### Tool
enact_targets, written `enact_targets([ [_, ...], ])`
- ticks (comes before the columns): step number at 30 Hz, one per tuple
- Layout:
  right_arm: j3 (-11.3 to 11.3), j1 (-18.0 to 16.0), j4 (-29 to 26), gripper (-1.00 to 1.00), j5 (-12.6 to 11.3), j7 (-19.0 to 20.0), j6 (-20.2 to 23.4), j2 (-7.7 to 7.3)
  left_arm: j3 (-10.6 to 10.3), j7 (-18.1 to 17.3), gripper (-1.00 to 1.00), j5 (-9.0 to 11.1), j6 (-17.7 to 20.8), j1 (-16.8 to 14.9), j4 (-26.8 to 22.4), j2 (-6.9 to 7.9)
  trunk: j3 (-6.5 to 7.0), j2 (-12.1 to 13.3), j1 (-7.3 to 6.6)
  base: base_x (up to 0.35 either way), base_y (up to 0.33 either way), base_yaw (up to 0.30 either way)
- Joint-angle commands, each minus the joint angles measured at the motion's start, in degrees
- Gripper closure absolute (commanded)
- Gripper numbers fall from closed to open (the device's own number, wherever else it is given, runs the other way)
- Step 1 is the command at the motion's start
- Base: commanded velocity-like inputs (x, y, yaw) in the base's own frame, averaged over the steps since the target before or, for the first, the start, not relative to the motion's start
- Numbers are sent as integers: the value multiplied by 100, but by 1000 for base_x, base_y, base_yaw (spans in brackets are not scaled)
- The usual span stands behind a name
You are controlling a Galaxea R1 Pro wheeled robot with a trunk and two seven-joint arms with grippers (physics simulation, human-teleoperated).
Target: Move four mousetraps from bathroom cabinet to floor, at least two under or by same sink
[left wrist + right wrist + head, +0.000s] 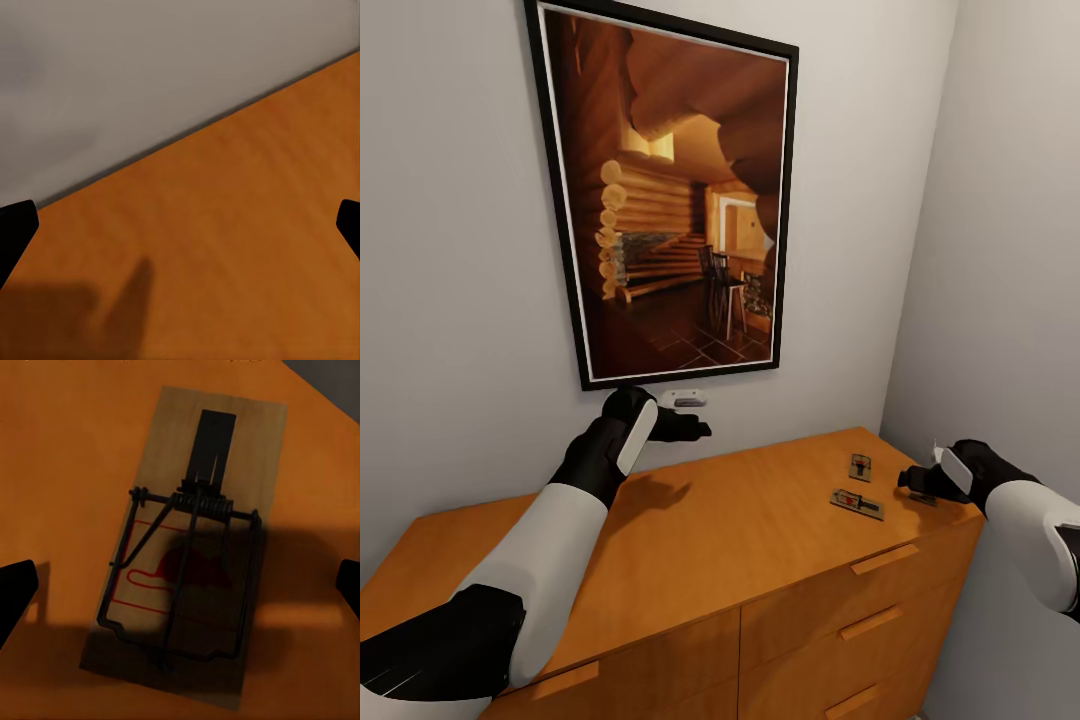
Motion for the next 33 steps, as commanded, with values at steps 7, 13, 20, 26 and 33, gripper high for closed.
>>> enact_targets([
  [7, -53, 3, 44, -100, -46, -12, 15, 0, -3, 8, -100, 14, 21, -5, -5, 1, -9, -3, 0, 0, 0, 0],
  [13, -53, 3, 111, 100, -42, -12, 8, 12, -3, 8, -100, 14, 21, -5, -4, 1, -9, -3, 0, 0, 0, 0],
  [20, -53, 3, 149, 100, -38, -42, 9, 17, -3, 8, -100, 14, 21, -5, -3, 1, -9, -3, 0, 0, 0, 0],
  [26, -53, 3, 154, 100, -38, -199, 11, 5, -3, 8, -100, 14, 21, -5, -3, 1, -9, -3, 0, 0, 0, 0],
  [33, -46, 3, 140, 100, -21, -336, 27, -17, -3, 8, -100, 14, 21, -5, -3, 1, -9, -3, 0, 0, 0, 0],
])
